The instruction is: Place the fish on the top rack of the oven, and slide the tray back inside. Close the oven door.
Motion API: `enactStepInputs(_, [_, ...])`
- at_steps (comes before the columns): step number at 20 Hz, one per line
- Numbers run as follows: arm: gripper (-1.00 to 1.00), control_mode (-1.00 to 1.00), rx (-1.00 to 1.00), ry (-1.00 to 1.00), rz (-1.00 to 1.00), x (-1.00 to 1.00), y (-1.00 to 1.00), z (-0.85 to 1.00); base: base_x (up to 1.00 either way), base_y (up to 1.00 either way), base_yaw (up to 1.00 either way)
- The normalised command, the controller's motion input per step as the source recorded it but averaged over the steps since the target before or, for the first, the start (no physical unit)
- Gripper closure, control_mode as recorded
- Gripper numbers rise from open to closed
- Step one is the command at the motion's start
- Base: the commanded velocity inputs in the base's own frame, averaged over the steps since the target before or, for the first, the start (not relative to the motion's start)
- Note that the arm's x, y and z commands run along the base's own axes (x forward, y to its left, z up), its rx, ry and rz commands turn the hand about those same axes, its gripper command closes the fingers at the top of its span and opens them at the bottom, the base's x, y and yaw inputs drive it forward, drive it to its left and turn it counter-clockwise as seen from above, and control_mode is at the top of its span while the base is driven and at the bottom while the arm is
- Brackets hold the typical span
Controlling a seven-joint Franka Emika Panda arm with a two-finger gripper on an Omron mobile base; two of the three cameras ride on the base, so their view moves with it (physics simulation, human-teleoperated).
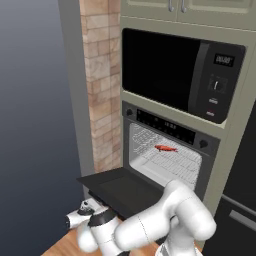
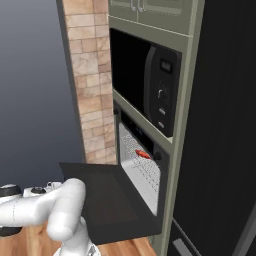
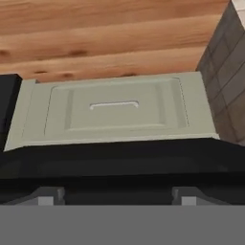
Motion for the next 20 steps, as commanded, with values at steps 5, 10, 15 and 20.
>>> enactStepInputs(5, [-1.0,-1.0,-0.42,0.06,-0.23,0.36,-0.99,-0.99,0.0,0.0,0.0])
enactStepInputs(10, [-1.0,-1.0,-0.47,0.0,-0.23,0.26,-0.98,-1.0,0.0,0.0,0.0])
enactStepInputs(15, [-1.0,-1.0,-0.48,-0.07,-0.24,0.07,-1.0,-0.69,0.0,0.0,0.0])
enactStepInputs(20, [-1.0,-1.0,-0.45,-0.11,-0.25,0.1,-1.0,-0.42,0.0,0.0,0.0])
